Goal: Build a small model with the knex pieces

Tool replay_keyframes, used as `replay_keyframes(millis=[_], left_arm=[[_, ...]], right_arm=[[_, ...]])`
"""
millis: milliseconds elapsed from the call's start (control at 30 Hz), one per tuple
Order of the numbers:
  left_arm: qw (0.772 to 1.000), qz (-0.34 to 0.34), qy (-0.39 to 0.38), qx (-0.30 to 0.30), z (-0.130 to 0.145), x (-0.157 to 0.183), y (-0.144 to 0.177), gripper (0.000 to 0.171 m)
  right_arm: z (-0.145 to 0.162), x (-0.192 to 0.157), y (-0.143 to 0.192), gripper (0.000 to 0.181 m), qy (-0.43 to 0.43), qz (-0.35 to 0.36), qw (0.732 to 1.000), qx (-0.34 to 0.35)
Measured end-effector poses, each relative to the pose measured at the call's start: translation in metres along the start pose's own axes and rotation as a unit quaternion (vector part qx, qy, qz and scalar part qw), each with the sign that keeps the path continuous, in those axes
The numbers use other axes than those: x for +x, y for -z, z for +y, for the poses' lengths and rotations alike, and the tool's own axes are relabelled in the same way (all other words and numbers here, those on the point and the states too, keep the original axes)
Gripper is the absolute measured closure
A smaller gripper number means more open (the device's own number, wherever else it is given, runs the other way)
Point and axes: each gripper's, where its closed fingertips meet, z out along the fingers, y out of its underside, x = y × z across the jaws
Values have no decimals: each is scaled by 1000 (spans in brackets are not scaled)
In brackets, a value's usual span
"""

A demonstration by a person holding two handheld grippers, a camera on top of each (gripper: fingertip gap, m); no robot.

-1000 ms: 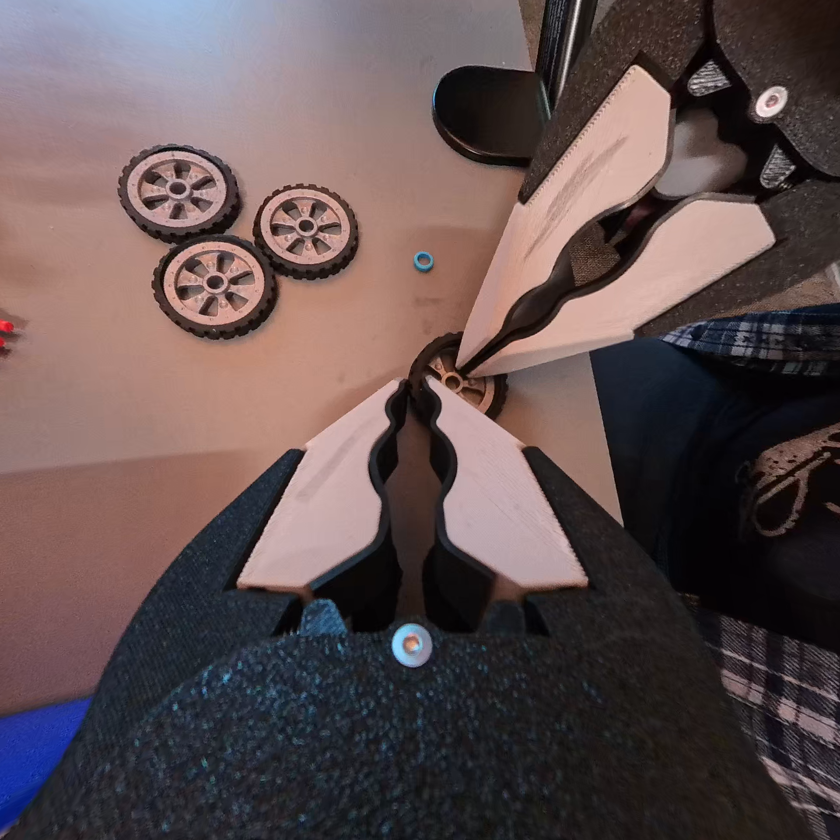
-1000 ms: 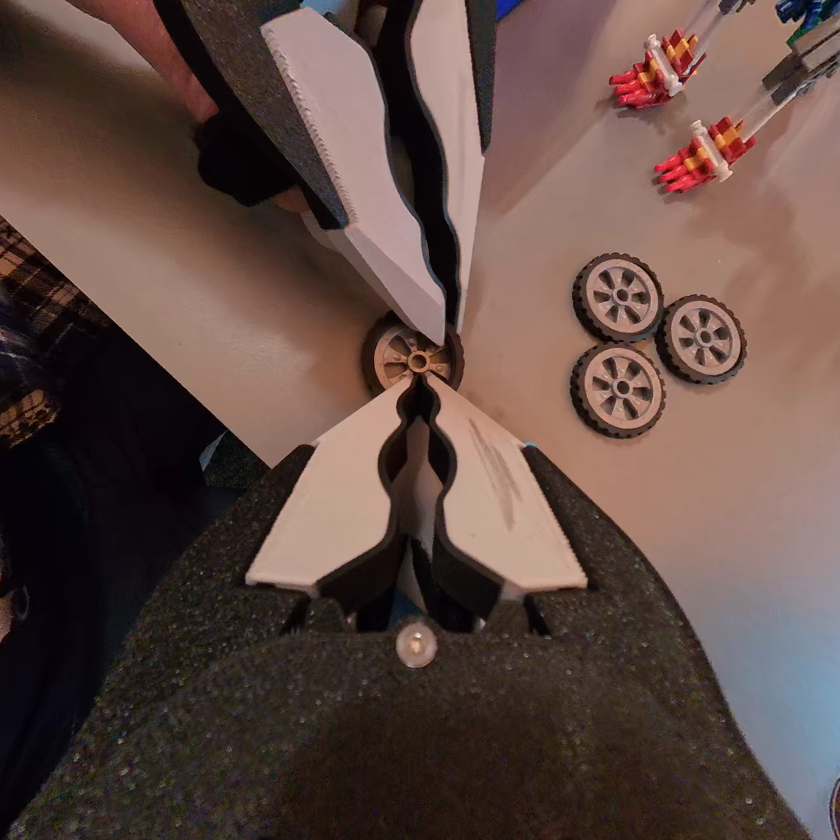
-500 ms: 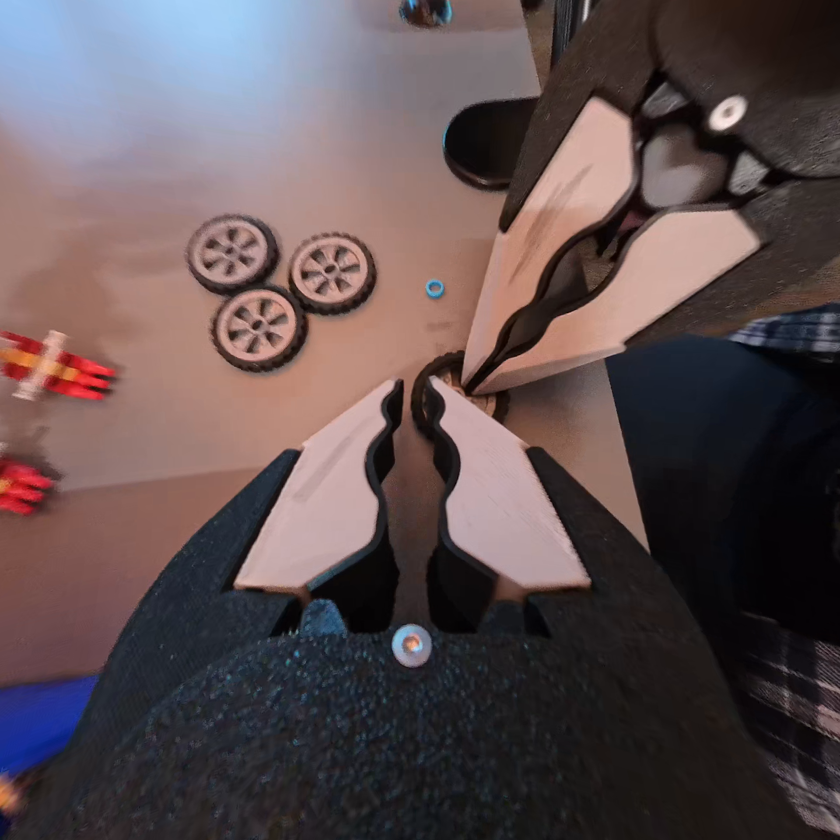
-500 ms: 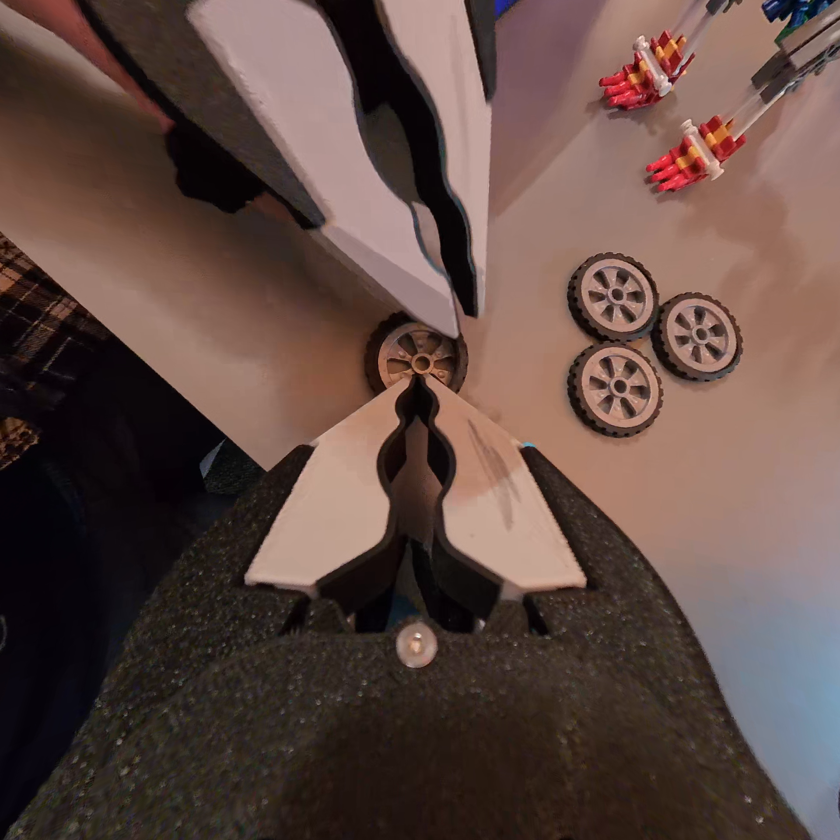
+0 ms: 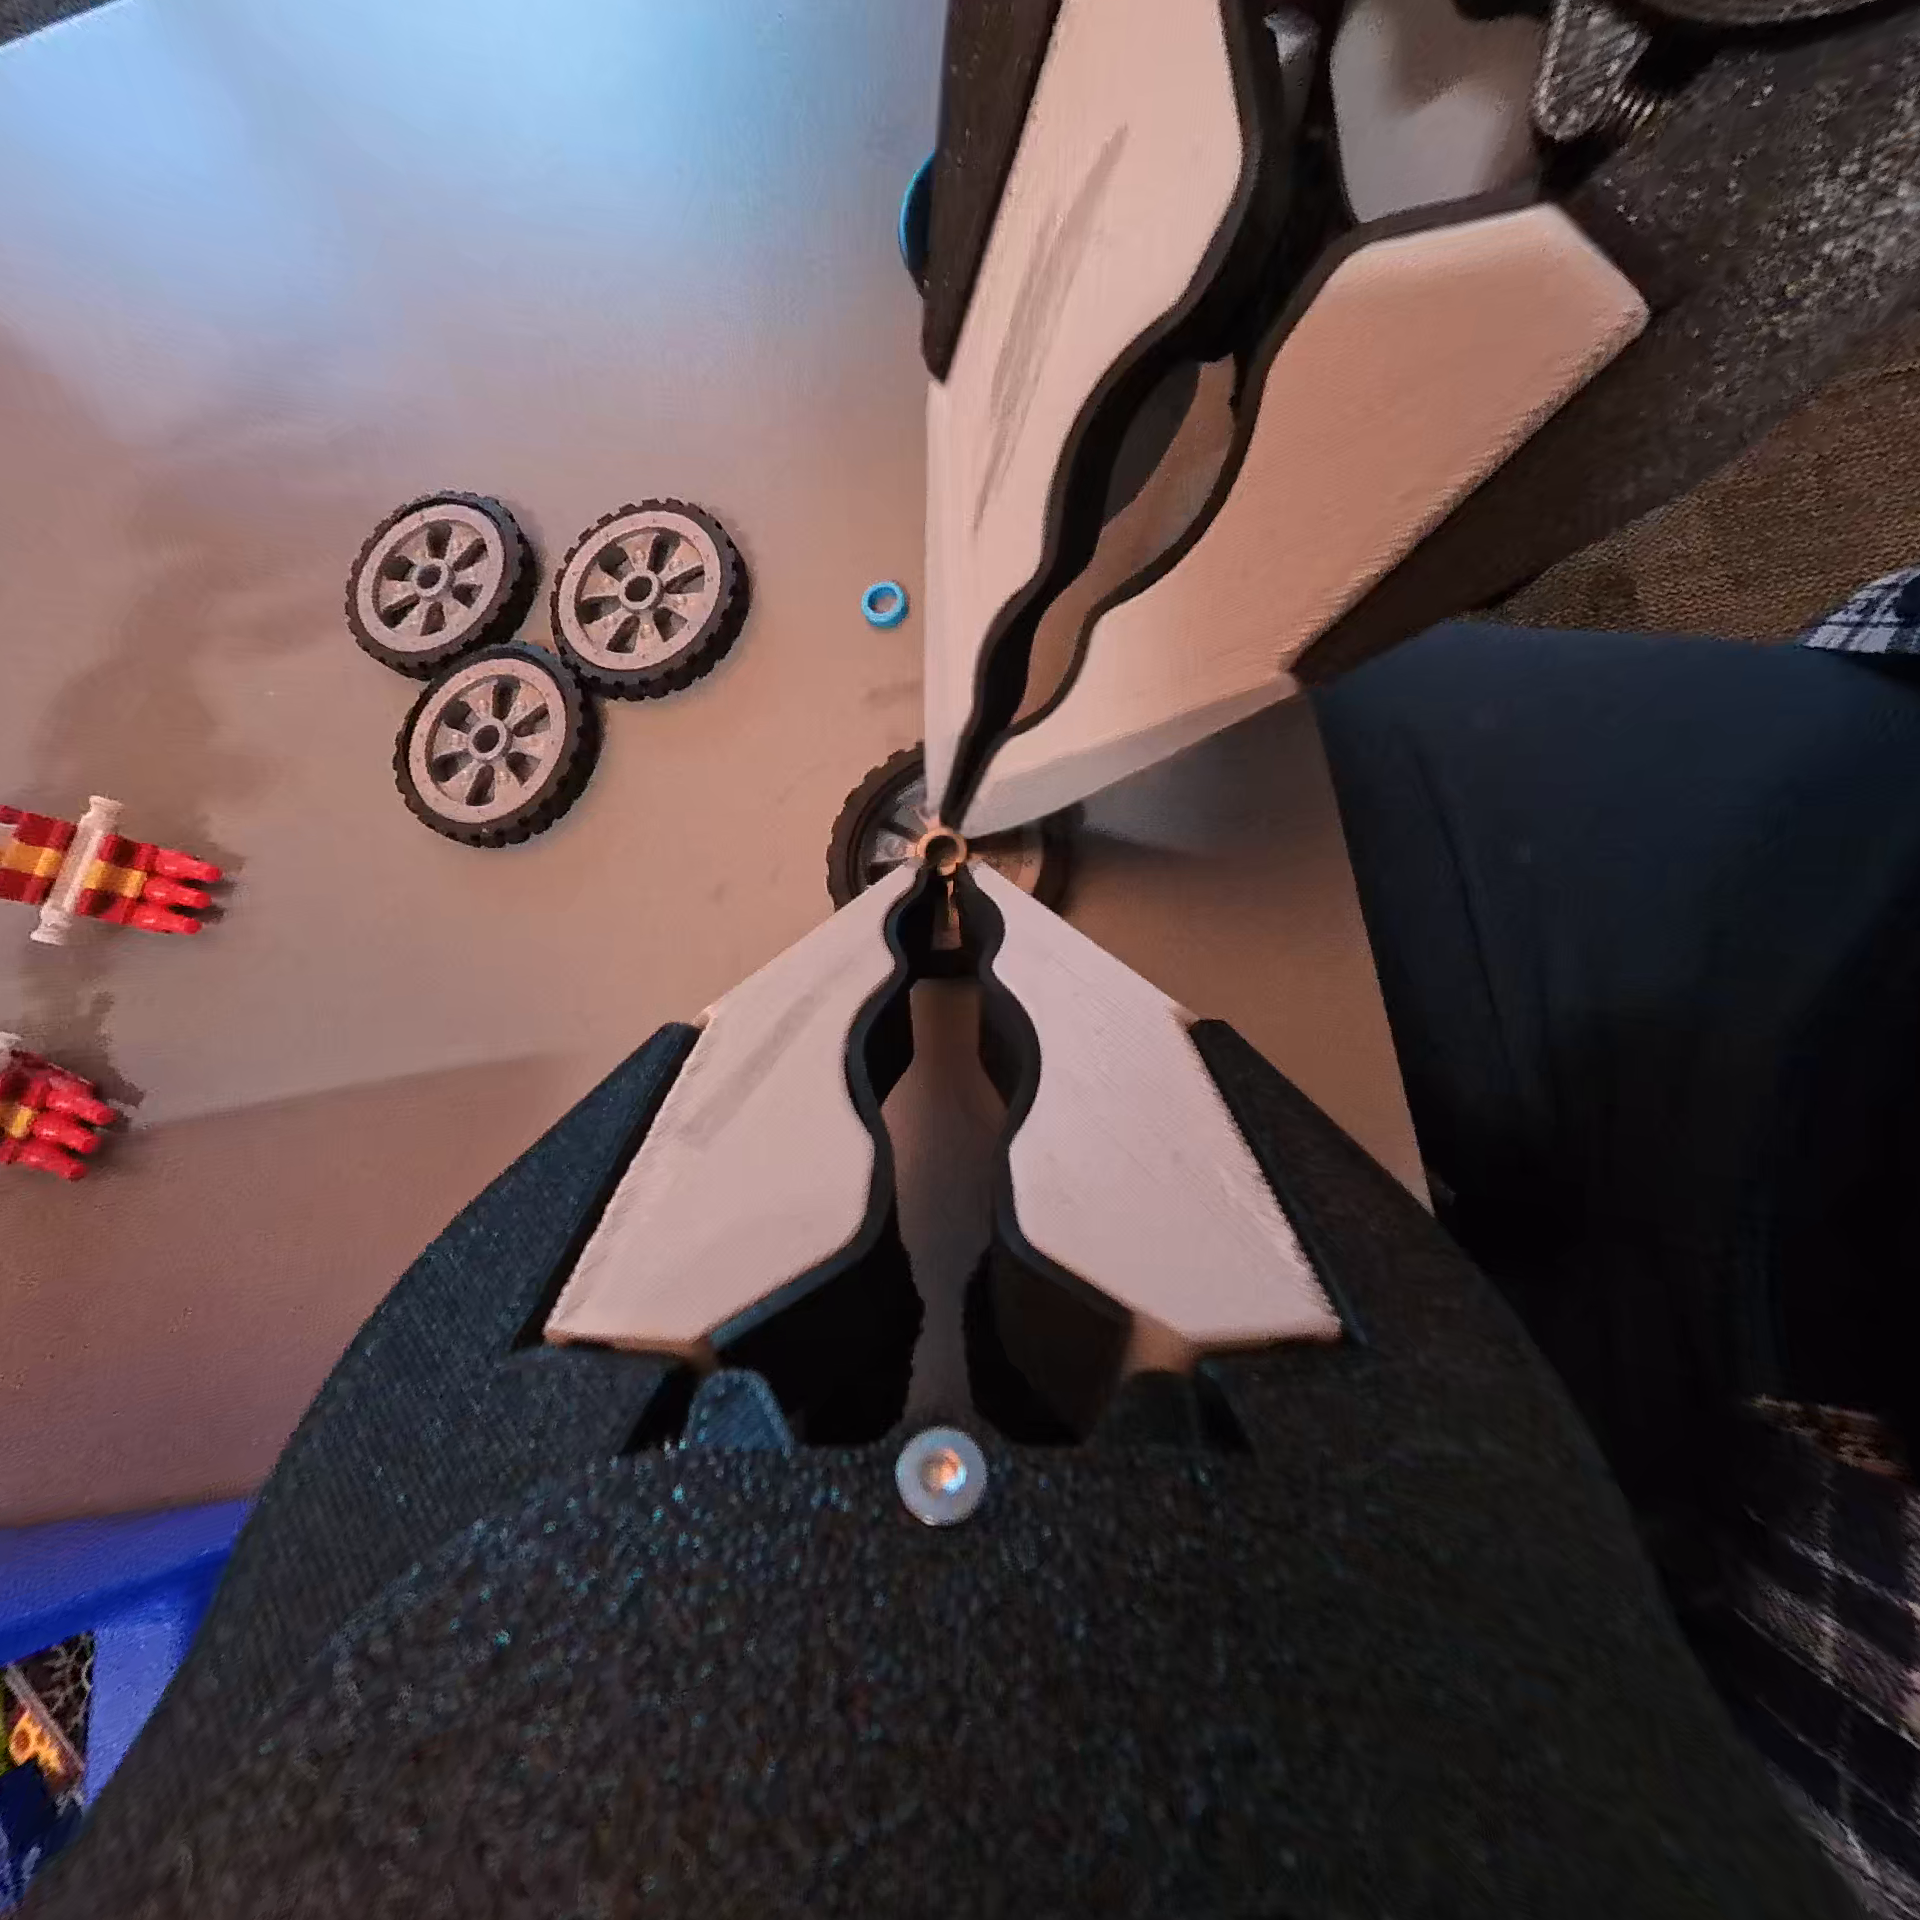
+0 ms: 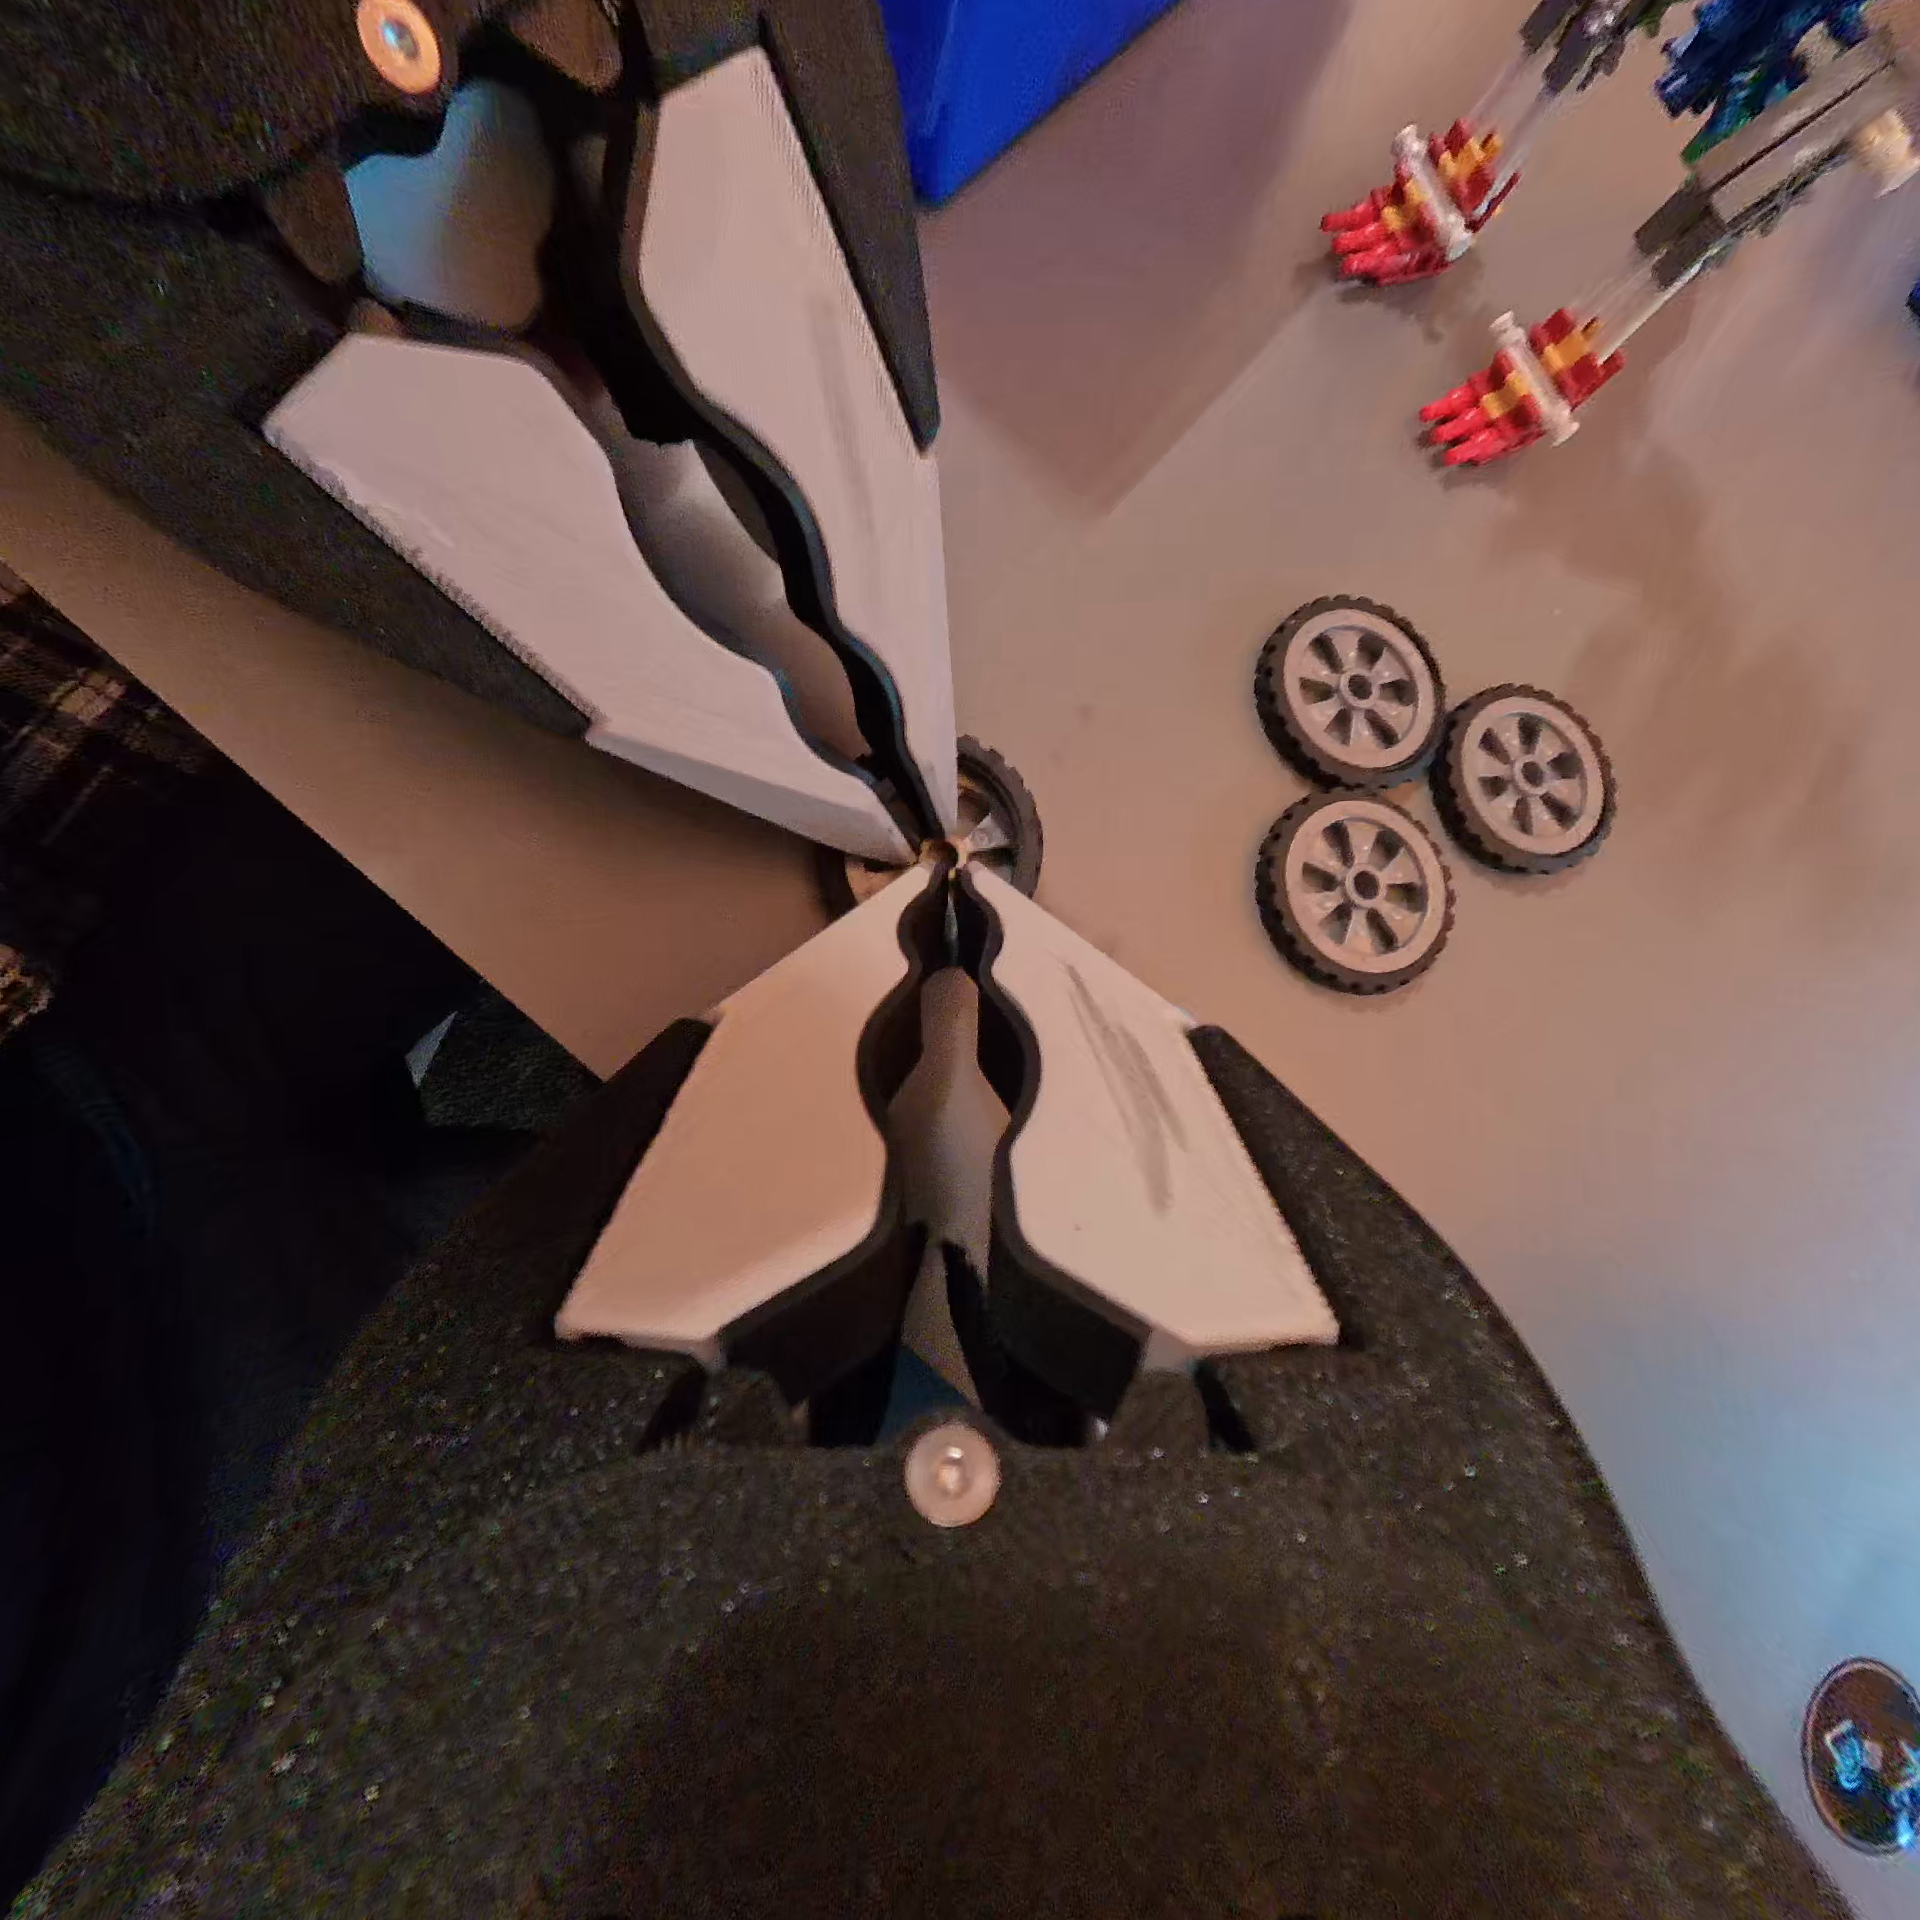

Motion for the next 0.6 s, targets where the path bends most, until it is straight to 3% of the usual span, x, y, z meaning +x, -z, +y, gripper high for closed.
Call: replay_keyframes(millis=[267, 500, 600], left_arm=[[1000, 11, 0, 9, -1, 2, -1, 170], [1000, 9, -17, 7, -3, 4, -3, 169], [1000, 11, -18, 8, -4, 4, -4, 169]], right_arm=[[-3, 8, -7, 181, 7, -6, 1000, -11], [-3, 11, -7, 181, -112, -52, 992, 14], [-2, 13, -8, 181, -120, -55, 991, 16]])
